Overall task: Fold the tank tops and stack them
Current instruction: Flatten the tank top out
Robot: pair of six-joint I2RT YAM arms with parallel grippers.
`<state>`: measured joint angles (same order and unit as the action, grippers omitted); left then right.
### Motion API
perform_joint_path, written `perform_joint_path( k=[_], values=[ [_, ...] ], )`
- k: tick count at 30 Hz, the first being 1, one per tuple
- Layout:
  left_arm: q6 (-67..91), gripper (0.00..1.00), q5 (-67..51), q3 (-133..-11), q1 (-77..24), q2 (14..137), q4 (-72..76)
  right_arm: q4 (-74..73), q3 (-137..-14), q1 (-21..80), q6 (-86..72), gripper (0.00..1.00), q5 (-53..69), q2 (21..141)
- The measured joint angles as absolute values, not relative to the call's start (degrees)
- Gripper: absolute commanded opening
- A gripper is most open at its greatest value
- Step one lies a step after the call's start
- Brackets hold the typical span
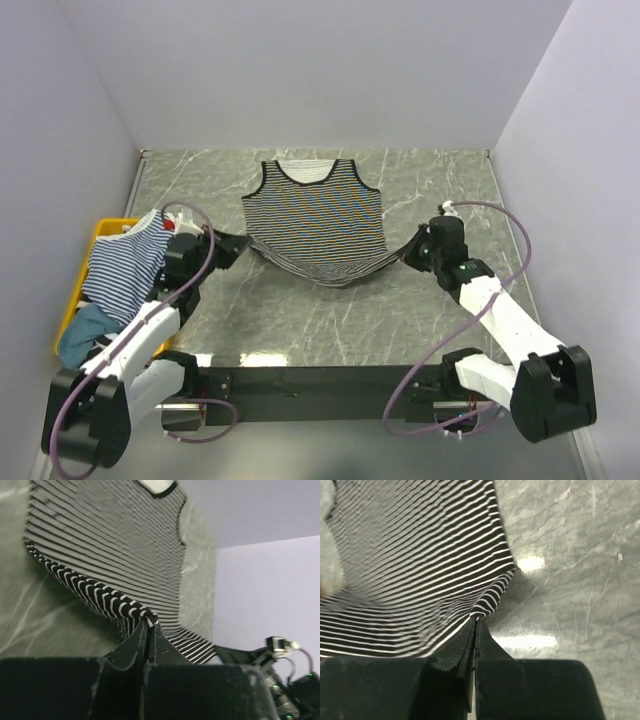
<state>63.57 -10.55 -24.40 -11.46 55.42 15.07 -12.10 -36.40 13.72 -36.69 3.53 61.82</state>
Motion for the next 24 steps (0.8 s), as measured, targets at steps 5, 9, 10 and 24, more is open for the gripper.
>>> perform_joint_path(
  k=[5,9,10,24],
  values=[
    [64.2,0.01,-8.6,-22.9,-12.5,53.2,10.1,-13.5,-37.5,13.9,-37.5,0.0,2.8,59.9],
    [63.6,0.01,-6.1,-27.9,-12.5,57.3,6.8,-17.5,-46.9,13.9,-37.0,0.0,2.2,64.6],
    [63.3,0.01,-5.8,-31.0,-12.3,59.6,6.2,-18.6,-51.7,14.0,-36.5,0.0,1.8,67.1],
    [53.7,0.01,-4.6,-76.7,-9.2,70.1,6.5,-19.2,-103.7,14.0,-27.9,0.0,-3.7,76.8]
  ],
)
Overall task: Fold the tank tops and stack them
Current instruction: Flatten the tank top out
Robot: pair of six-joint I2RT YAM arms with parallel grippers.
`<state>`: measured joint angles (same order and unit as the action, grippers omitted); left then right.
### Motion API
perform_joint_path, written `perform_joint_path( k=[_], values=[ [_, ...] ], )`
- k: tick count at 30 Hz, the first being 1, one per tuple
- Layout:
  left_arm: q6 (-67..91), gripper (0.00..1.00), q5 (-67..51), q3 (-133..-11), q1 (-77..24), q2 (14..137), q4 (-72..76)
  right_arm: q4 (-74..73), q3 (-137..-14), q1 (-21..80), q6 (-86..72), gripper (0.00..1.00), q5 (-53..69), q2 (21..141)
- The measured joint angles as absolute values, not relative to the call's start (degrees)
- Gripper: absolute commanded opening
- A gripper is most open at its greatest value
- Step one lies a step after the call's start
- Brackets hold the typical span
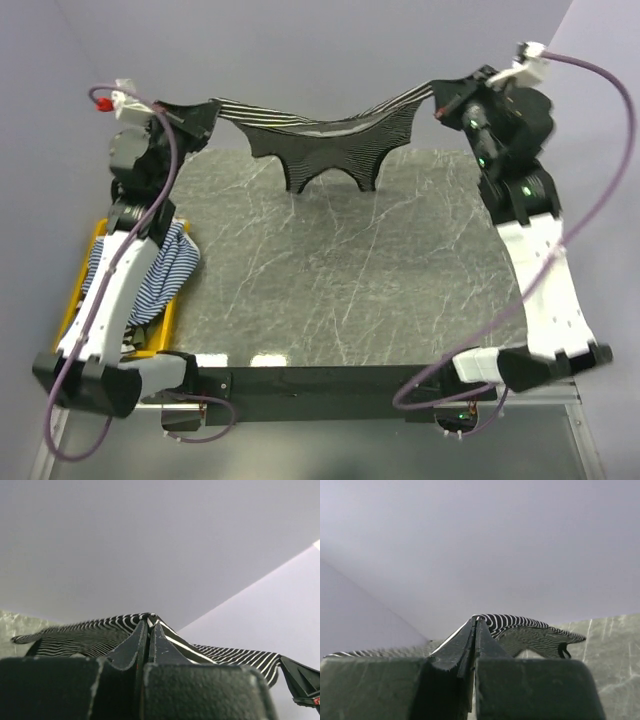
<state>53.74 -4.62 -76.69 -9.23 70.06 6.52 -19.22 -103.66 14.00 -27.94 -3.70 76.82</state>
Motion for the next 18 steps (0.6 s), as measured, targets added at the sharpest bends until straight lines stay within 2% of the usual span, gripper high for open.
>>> perform_joint_path(
  k=[6,10,18],
  values=[
    [53.0,0.01,-5.2,-73.7,-9.6,54.4,1.2,-21.3,-95.5,14.3,-28.7,0.0,-2.5,59.7],
    [53.2,0.01,-5.8,-74.0,-10.0,45.0,-1.5,-23.4,-94.8,14.7,-30.3,0.0,-0.4,51.4],
    [53.2,0.01,-6.8,-79.8,-10.2,41.9,-5.0,-25.8,-99.4,14.9,-32.4,0.0,3.2,48.6]
  ],
)
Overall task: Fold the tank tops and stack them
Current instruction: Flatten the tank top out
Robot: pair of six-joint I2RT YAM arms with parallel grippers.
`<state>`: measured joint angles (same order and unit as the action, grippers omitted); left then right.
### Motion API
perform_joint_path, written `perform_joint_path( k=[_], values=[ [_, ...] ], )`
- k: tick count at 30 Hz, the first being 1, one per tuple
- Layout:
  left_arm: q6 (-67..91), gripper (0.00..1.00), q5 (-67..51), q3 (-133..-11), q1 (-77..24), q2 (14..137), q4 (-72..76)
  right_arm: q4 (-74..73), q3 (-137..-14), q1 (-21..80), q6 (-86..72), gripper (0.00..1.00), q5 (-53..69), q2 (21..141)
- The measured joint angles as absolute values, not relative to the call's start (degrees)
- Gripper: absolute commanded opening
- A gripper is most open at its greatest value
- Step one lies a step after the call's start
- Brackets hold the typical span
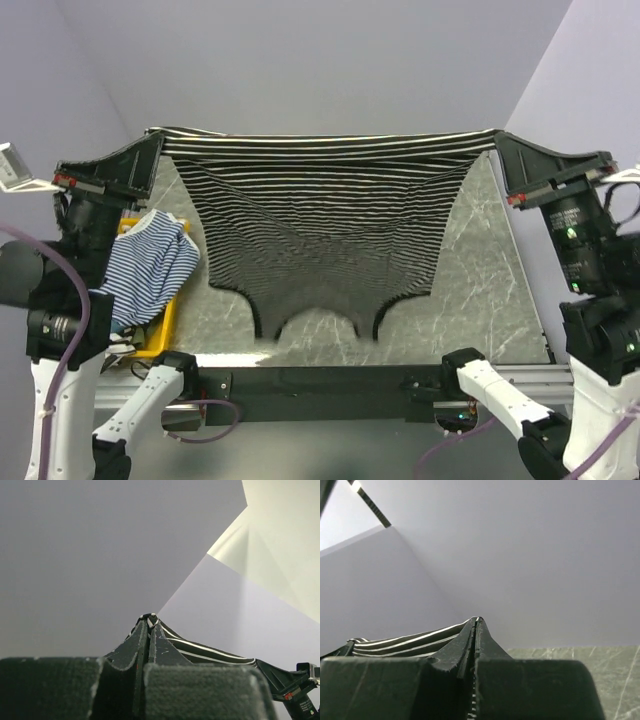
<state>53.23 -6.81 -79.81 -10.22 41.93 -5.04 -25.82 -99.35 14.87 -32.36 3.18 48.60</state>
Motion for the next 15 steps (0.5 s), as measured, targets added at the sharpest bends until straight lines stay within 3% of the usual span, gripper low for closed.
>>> perform_joint_path(
  k=[8,15],
  values=[
    [53.2,0.01,-5.8,-79.9,-10.2,49.1,-4.8,-26.1,-99.5,14.9,-32.2,0.0,2.5,57.5],
    [52.8,0.01,-5.1,-82.6,-9.9,64.2,0.7,-24.9,-106.0,14.7,-30.5,0.0,1.9,74.8]
  ],
)
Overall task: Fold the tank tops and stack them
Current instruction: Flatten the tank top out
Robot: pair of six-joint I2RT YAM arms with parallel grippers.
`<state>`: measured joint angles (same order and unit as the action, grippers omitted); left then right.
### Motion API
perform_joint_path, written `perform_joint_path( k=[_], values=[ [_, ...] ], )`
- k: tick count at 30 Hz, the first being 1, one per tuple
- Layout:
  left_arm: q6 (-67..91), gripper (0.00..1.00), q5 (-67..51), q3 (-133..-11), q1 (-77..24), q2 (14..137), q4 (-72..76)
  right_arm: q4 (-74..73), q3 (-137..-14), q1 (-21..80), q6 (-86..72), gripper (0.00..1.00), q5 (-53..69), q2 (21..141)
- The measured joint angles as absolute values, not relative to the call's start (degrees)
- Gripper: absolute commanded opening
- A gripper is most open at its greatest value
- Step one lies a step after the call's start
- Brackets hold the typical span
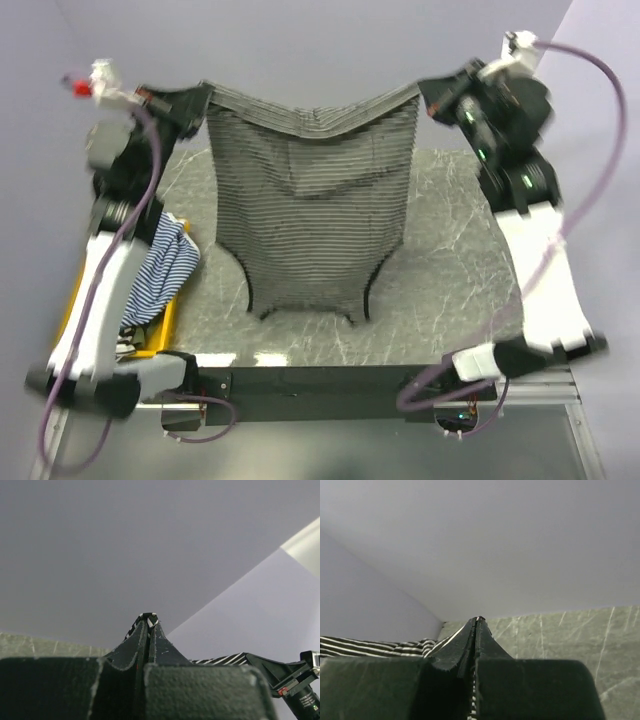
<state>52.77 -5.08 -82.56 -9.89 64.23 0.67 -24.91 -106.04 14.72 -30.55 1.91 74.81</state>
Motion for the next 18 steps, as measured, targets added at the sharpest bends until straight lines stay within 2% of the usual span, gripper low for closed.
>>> perform_joint_path(
  k=[3,6,9,11,14,18],
  values=[
    [52.7,0.01,-6.1,-89.8,-8.8,75.0,2.2,-25.5,-116.0,13.8,-29.9,0.0,1.8,86.2],
    [52.6,0.01,-8.0,-101.2,-7.3,86.5,2.2,-28.1,-132.2,12.1,-30.0,0.0,2.2,99.2],
    [52.6,0.0,-10.5,-113.3,-5.8,96.4,1.8,-27.9,-143.3,10.3,-30.3,0.0,2.5,107.0],
    [52.7,0.0,-12.1,-118.6,-4.9,100.2,1.5,-27.0,-142.5,9.4,-30.6,0.0,2.5,106.9],
    [52.8,0.01,-14.2,-119.3,-3.9,100.9,1.6,-23.1,-134.1,8.7,-30.7,0.0,2.4,102.1],
    [53.3,0.01,-15.6,-106.6,-3.3,94.1,6.1,-19.5,-119.5,8.8,-30.7,0.0,2.7,93.3]
  ],
)
